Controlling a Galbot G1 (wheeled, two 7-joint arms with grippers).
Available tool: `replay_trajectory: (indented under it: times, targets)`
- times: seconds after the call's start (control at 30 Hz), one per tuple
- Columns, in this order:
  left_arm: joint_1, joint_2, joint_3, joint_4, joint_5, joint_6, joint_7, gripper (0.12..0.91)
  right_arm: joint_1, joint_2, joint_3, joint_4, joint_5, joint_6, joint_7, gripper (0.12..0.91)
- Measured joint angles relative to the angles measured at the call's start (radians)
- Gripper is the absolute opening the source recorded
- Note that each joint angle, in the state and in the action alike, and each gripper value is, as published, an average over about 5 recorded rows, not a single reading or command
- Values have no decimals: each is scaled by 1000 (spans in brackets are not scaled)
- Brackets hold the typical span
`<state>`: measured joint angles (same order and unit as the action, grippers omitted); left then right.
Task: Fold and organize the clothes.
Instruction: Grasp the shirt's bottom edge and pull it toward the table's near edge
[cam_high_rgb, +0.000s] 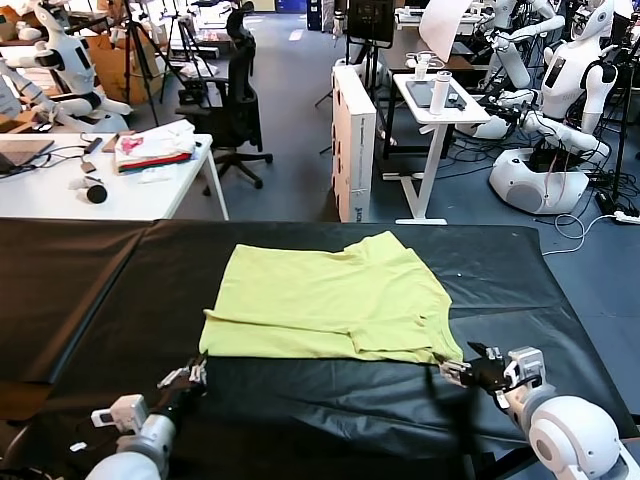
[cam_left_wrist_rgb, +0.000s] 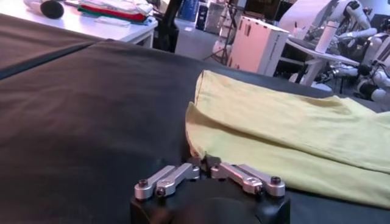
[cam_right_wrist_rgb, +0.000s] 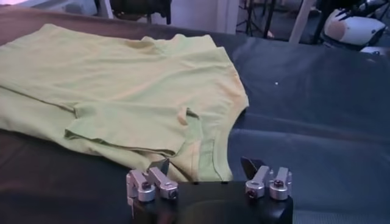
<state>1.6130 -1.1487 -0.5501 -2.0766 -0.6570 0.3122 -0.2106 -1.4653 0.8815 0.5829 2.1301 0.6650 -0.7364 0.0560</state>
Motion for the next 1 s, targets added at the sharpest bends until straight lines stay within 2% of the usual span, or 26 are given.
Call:
replay_trajectory:
  times: [0.1,0.2,0.5,0.77,1.0]
  targets:
    - [10,3,-2,-4,3,-2,1,147,-6,-11,2,8,8,0,6,187]
    - [22,8,-5,-12,7,-3,1,147,-19,-23,10,18,20,0,19,138]
    - [110,49,-38,-59,14,-8,1,147,-110,-73,53,66,40,0,44,138]
    - [213,86,-73,-101,15,-13,2,147,-175,-68,72,88,41,0,42,138]
    - [253,87,-86,-119,15,-17,4,147,-183,-61,69,103,49,0,44,138]
